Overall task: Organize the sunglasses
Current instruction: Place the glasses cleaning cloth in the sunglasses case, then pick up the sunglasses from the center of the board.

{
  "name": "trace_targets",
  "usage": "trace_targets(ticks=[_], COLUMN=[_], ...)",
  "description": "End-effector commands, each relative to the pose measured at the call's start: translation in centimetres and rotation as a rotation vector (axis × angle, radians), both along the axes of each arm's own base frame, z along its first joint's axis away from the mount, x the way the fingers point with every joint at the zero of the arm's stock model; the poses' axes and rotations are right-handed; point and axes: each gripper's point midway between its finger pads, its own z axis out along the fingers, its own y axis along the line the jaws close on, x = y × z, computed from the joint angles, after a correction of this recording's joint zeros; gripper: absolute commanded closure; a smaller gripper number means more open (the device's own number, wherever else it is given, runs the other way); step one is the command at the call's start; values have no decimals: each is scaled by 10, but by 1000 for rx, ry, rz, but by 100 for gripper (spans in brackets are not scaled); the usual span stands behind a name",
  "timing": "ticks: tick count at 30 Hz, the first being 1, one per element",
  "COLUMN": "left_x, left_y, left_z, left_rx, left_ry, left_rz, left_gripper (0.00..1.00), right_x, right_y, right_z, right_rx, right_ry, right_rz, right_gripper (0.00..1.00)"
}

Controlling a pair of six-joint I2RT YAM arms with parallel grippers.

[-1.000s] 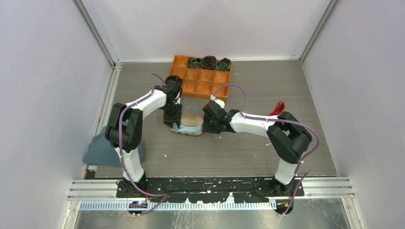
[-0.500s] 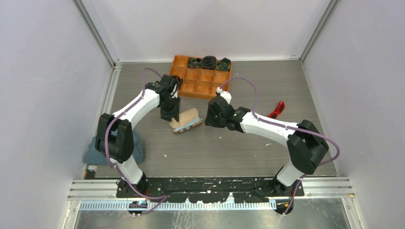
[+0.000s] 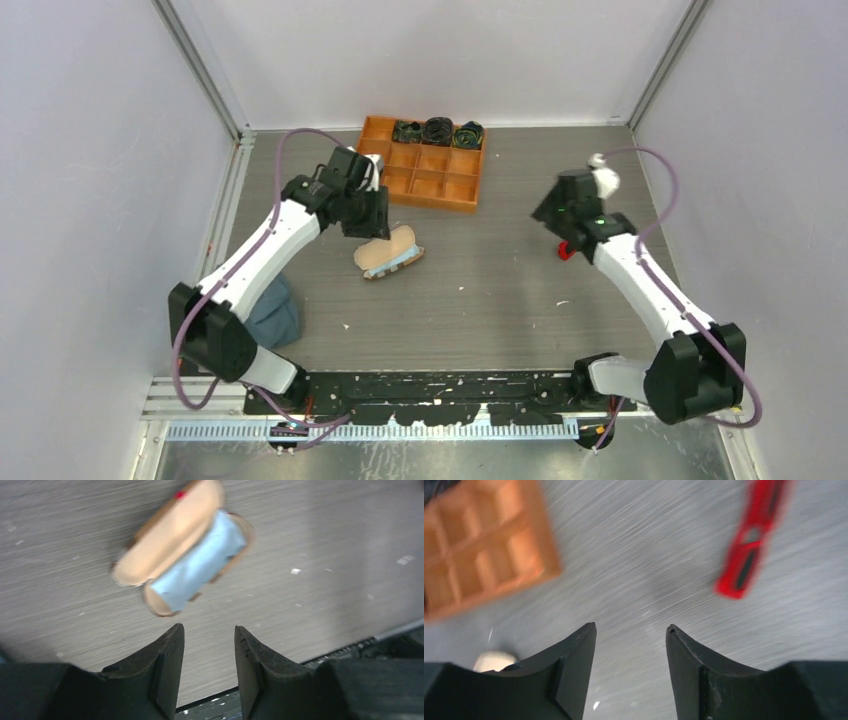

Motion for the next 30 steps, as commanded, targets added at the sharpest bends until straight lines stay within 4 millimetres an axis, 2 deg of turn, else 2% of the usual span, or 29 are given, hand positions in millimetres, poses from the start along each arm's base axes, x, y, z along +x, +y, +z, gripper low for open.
trace_targets(ticks=[1,3,7,12,17,21,26,30], left_x=[-17,-24,-35,-48,-50,-51,-52,-53], left_y=[-52,-62,-76,-87,-88,-84,-80,-79], left_z=[40,42,38,30,25,26,27,26], left_rx=[-165,-198,-235,-250,-257,-244,-237,-239], left_ry=[-114,-107,-82,-63,-65,-77,-95,-91], left_rz=[-106,-122,-145,-161,-167,-164,-156,-149], left_gripper=[57,57,57,57,57,58,57,57], right_x=[-6,0,26,44,56,53,46,45], right_y=[-74,-92,-128,-159,-168,-175,-171,-166], right_z=[-18,-22,-27,-57,-85,-103,-126,-142], right_rx=[57,76,56,60,42,4,9,23], right_ry=[77,100,106,213,305,374,420,448], right_rz=[-165,-214,-315,-378,-381,-405,-394,-360], right_gripper=[36,29,24,22,19,18,20,25])
